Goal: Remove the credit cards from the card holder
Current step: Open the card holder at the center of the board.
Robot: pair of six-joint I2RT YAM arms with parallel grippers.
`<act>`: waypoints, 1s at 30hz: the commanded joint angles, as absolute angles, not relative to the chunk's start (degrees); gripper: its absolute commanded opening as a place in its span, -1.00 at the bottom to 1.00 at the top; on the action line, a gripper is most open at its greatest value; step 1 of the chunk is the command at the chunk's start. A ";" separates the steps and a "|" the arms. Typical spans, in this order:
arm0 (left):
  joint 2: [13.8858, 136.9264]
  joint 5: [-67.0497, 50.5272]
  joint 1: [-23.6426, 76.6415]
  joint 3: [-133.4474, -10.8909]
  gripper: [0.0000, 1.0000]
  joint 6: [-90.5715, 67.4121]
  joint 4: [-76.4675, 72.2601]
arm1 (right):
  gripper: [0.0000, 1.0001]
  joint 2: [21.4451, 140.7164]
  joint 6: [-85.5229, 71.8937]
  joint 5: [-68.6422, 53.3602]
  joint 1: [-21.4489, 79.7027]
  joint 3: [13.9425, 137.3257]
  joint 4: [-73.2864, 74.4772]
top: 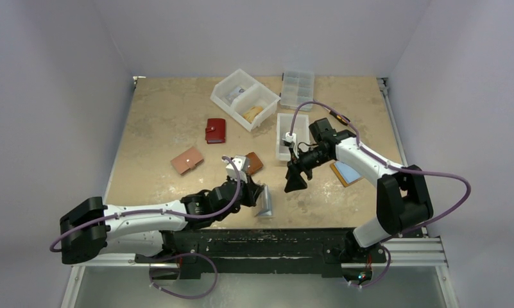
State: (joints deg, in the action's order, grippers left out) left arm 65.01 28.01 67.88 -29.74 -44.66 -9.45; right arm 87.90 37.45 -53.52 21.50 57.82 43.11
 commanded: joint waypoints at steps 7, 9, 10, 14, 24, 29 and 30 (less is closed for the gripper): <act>66.78 27.01 66.89 -31.88 -1.00 -45.91 -14.02 | 0.47 84.43 37.53 -52.31 21.81 58.58 42.25; 66.14 27.63 66.27 -29.36 -1.00 -48.95 -12.91 | 0.47 84.29 37.65 -52.00 21.87 58.54 42.35; 65.45 28.50 66.01 -28.01 -1.00 -50.69 -11.96 | 0.47 84.29 37.74 -51.91 21.86 58.54 42.43; 61.14 35.74 65.03 -24.18 -1.00 -61.63 0.29 | 0.47 84.20 38.04 -51.94 21.84 58.67 42.71; 62.06 41.52 64.69 -26.69 -0.40 -91.32 38.89 | 0.46 84.20 38.23 -51.51 21.81 58.62 42.89; 66.39 40.60 64.77 -34.95 0.41 -85.21 44.99 | 0.46 84.12 38.56 -51.33 21.82 58.55 43.17; 66.09 41.14 64.85 -36.64 0.43 -83.85 46.18 | 0.46 84.11 38.71 -51.25 21.88 58.54 43.23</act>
State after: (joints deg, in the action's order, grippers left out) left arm 65.45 39.31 64.77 -29.04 -84.77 36.71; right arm 86.08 37.56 -51.53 21.54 57.82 42.87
